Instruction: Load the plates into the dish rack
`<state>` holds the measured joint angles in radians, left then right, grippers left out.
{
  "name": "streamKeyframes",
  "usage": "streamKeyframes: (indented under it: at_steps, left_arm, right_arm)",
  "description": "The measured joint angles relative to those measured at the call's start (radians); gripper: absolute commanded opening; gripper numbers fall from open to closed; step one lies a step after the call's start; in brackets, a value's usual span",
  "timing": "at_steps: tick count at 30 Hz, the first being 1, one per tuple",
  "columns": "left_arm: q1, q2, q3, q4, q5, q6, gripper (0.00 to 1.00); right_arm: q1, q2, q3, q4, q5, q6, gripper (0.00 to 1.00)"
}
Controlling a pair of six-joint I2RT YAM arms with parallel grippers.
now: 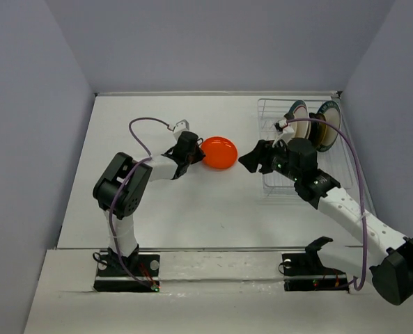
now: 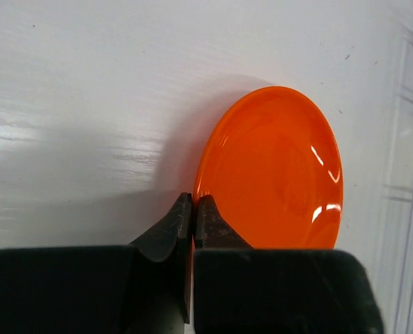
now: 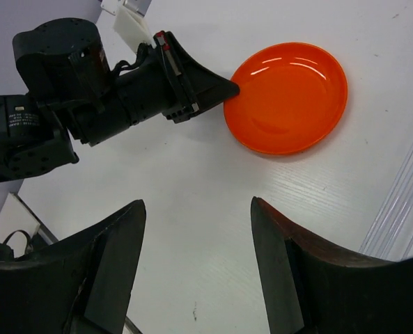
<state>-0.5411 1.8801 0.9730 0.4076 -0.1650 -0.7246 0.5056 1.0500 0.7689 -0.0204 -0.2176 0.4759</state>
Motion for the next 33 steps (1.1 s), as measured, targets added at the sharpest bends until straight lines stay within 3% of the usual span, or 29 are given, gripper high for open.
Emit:
streamKeyframes:
  at_steps: [2,7,14,19,22,27,31,32,33]
  left_arm:
    - [0.0,-0.01,-0.003,0.024,0.0,-0.01,0.06]
    - [0.0,-0.145,-0.095,-0.01,-0.003,0.003,0.06]
    - [0.004,-0.561,-0.256,-0.029,0.043,0.01,0.06]
    - [-0.016,-0.719,-0.311,-0.013,0.108,0.01,0.06]
    - [-0.042,-0.73,-0.324,-0.015,0.129,0.01,0.06]
    - [-0.069,-0.748,-0.343,-0.027,0.187,0.01,0.06]
    - [-0.069,-0.799,-0.344,-0.03,0.227,0.009,0.06]
    - [-0.069,-0.809,-0.344,-0.03,0.232,0.011,0.06]
    - [-0.069,-0.819,-0.344,-0.034,0.235,0.023,0.06]
  right_arm:
    - [0.0,-0.008,-0.001,0.002,0.0,0.001,0.71]
    - [0.0,-0.007,-0.002,0.005,-0.001,-0.009,0.91]
    - [0.0,0.06,0.007,0.001,-0.054,-0.027,0.95]
    - [0.024,0.127,0.029,-0.001,-0.079,-0.026,0.95]
    - [0.057,0.155,0.041,0.003,-0.08,-0.022,0.84]
    - [0.066,0.159,0.042,0.022,-0.08,-0.007,0.75]
    - [0.066,0.179,0.042,0.043,-0.07,0.011,0.43]
    - [0.066,0.182,0.042,0.051,-0.064,0.02,0.25]
    - [0.066,0.181,0.042,0.056,-0.059,0.028,0.16]
